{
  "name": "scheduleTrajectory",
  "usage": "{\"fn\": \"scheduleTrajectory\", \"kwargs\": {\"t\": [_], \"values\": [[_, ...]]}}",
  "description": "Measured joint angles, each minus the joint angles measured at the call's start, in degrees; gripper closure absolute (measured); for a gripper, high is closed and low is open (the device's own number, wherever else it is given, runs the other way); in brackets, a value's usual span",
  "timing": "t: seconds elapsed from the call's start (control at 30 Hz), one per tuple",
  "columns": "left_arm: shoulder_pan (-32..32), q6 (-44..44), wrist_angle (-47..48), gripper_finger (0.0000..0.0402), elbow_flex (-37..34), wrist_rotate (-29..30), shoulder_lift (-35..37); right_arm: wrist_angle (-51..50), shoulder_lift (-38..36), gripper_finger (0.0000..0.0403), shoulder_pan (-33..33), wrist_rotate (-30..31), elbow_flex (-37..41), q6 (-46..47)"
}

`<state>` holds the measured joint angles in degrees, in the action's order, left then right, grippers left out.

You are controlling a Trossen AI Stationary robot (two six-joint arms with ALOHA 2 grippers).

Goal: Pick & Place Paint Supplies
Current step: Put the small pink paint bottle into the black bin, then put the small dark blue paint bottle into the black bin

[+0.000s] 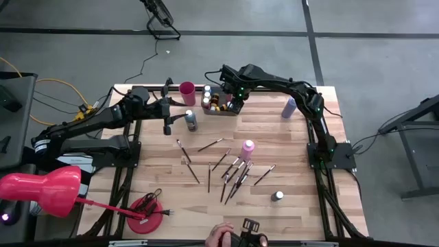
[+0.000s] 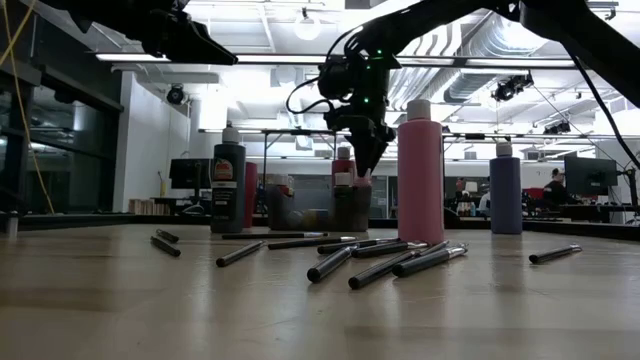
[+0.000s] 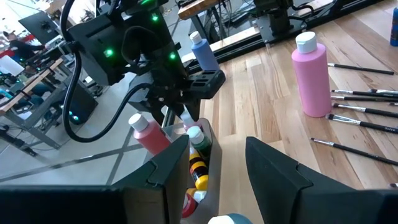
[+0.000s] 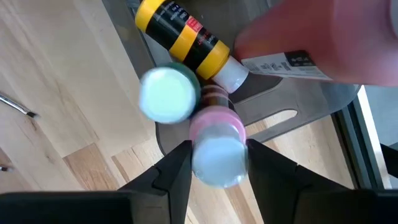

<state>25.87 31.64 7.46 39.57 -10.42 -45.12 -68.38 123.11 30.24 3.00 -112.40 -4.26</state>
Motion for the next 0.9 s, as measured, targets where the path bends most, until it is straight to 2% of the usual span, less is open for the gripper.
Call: {"fn": "scheduleTrajectory", "kwargs": {"t": [0.23, 0.43, 0.53, 0.77, 0.9], "values": [[-0.02, 0.0, 0.0, 0.0249, 0.0, 0.0, 0.0, -0.44, -0.27, 0.0197, 0.02, 0.01, -0.04, 1.35], [0.0, 0.0, 0.0, 0.0249, 0.0, 0.01, 0.0, -2.29, -3.75, 0.0149, 0.0, -0.02, -0.04, 1.93], [0.0, 0.02, 0.0, 0.0249, 0.0, 0.01, -0.01, -4.56, -6.45, 0.0139, -0.06, -0.86, -0.04, 2.72], [-0.02, 0.0, 0.02, 0.0249, 0.0, 0.01, 0.0, -11.58, -11.48, 0.0136, -2.32, -10.67, -0.11, 2.07], [-0.01, 0.01, 0.0, 0.0249, 0.0, 0.01, -0.01, -14.02, -13.64, 0.0136, -3.99, -12.92, -0.09, -0.11]]}}
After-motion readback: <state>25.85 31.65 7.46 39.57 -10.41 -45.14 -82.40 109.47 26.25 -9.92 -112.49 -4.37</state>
